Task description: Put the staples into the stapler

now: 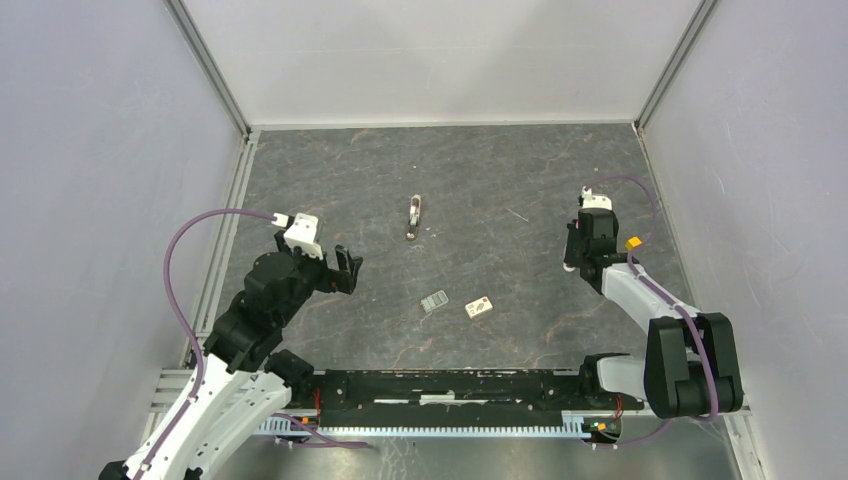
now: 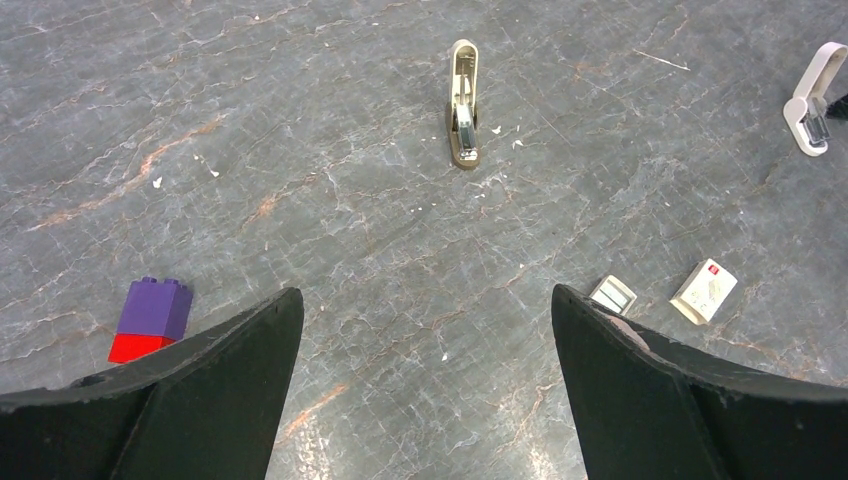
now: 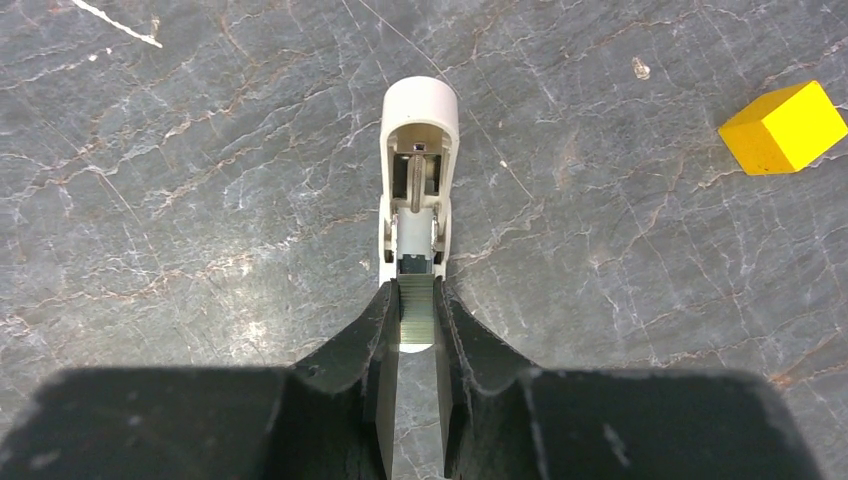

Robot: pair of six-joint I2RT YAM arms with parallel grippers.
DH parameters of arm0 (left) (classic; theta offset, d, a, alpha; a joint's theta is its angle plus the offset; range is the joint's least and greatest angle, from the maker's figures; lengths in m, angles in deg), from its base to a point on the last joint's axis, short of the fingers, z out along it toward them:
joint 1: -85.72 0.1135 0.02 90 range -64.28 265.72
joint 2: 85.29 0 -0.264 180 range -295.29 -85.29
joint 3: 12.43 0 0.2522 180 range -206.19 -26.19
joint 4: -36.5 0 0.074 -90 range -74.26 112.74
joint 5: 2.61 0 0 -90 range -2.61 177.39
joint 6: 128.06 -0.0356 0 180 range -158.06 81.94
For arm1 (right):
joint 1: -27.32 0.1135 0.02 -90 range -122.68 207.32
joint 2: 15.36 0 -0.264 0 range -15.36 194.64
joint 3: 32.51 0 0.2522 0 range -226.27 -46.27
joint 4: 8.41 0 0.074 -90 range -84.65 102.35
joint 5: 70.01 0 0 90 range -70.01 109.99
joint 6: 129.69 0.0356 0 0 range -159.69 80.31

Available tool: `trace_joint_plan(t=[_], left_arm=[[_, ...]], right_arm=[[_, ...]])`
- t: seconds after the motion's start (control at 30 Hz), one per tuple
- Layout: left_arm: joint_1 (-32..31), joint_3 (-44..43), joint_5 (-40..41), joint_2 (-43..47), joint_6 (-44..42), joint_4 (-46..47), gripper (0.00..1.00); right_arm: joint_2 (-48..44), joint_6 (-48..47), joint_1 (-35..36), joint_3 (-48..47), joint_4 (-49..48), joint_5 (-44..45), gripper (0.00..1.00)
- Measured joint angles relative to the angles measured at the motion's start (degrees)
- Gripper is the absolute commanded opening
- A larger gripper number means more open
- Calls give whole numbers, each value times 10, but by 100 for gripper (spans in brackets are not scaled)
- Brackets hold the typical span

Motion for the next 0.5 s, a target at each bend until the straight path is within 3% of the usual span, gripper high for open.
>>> trace_joint_plan(t=[0.5], left_arm=[[0, 0, 0, -8, -5, 0, 100]], right_arm=[[1, 17, -9, 5, -29, -16, 22]])
